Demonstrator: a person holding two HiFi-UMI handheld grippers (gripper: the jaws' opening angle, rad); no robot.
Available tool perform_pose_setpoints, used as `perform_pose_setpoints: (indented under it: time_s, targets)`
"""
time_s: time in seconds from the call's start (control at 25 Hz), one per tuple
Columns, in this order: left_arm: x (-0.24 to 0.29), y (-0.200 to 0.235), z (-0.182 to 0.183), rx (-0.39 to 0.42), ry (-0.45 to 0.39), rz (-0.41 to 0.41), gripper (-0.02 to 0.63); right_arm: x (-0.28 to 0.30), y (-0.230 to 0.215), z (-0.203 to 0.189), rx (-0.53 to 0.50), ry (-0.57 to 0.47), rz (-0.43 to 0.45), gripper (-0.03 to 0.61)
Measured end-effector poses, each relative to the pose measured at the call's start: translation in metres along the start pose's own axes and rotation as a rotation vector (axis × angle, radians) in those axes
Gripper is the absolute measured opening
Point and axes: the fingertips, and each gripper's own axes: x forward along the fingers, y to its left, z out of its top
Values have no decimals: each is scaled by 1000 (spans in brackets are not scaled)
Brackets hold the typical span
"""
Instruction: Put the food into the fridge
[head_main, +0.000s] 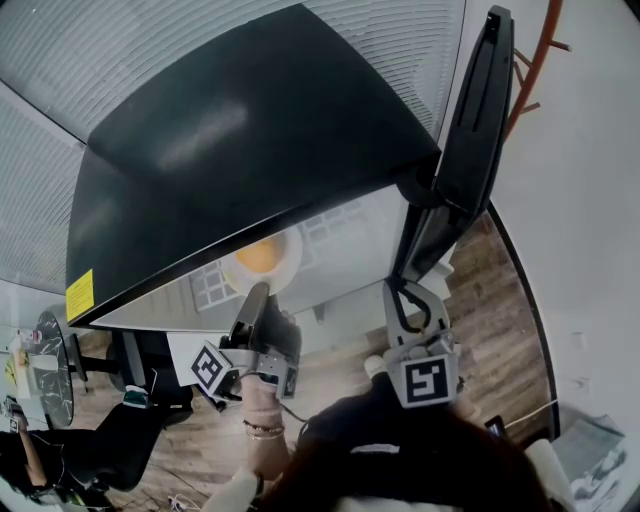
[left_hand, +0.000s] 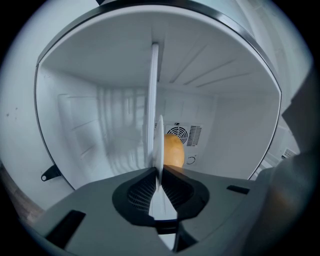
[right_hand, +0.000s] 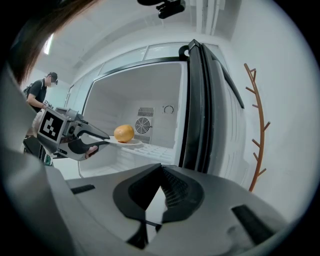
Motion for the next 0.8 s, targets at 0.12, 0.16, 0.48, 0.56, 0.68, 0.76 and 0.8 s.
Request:
perform_pose_setpoints:
  time_s: [0.12,0.16,0.48,0.56,0.68,0.76,0.8]
  targets:
    - [0,-1,0,11,-1,6,35,-1,0,0,-6,-1,-1,0]
    - [0,-1,1,13,-4,5,36,-2,0,-1,-7,1,-1,0]
    - [-5,-7,1,-4,-29,-38,78,-8,-4,-1,-10,-2,-6,0]
    - [-7,-7,1,-3,-33,-42,78,-10,-4,0,-13,-5,-5,0]
    - [-11,-8,0,-16,-38,-50,78,-13,-2,1,-17,-5,2,0]
    - [-14,-9,-2,-21,-43,-52,78,-17,0,1,-19,-7,5,0]
    - [-16,-10,-3,-21,-46,-53,78,-18,1,2,-22,-7,7,0]
